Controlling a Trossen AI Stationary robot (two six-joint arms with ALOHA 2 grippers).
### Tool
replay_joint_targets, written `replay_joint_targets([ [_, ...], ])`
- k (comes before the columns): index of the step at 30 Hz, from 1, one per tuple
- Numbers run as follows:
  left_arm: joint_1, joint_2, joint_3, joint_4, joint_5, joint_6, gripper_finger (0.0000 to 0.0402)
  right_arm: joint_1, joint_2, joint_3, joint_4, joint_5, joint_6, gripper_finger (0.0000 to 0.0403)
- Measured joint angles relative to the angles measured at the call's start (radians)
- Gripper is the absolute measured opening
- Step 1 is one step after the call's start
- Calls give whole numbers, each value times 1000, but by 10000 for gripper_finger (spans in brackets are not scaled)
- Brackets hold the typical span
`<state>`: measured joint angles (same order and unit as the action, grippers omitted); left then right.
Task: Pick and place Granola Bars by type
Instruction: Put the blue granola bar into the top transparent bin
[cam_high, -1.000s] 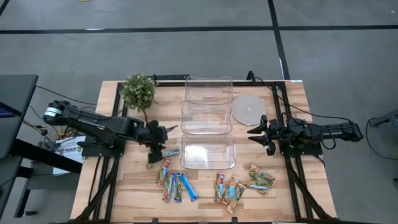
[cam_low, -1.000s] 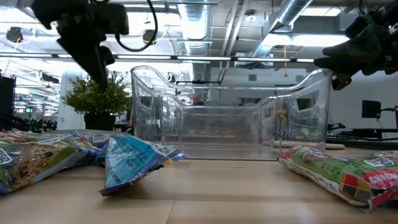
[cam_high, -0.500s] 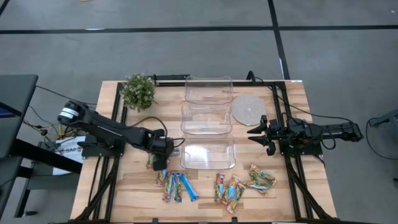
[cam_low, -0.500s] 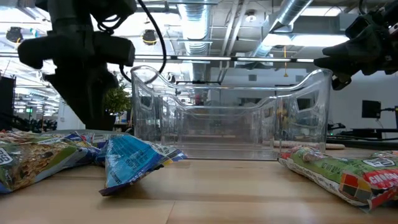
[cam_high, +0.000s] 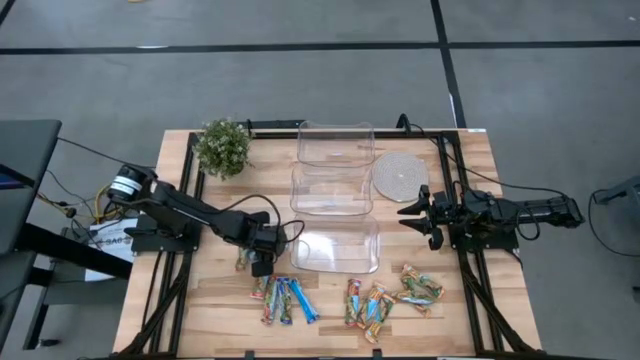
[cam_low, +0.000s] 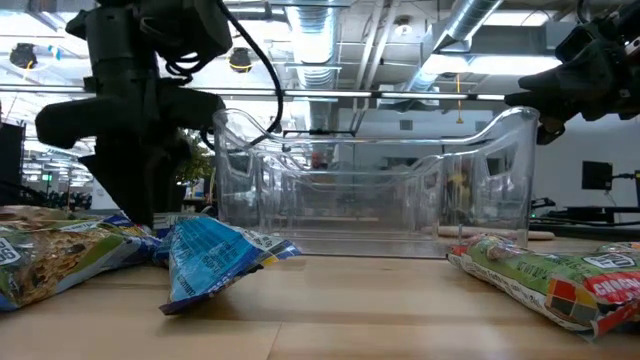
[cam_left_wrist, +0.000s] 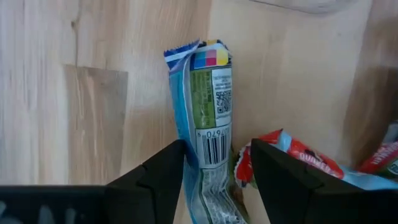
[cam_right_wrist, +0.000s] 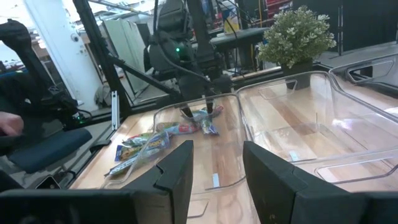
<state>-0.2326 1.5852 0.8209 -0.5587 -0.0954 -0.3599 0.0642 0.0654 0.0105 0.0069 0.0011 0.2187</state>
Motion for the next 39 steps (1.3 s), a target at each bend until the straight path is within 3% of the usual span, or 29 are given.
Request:
replay_joint_targets([
  [11,8,5,-1,-5,10,-1,170,0,0,0,0,0,0,134],
  [21,8,3,-1,-1,48,-1,46,0,0,0,0,0,0,134],
  [25,8,-8,-1,3,49,-1,14,0,0,0,0,0,0,134],
  [39,8,-157,-2,4,-37,-6,7,0,0,0,0,-1,0,133],
])
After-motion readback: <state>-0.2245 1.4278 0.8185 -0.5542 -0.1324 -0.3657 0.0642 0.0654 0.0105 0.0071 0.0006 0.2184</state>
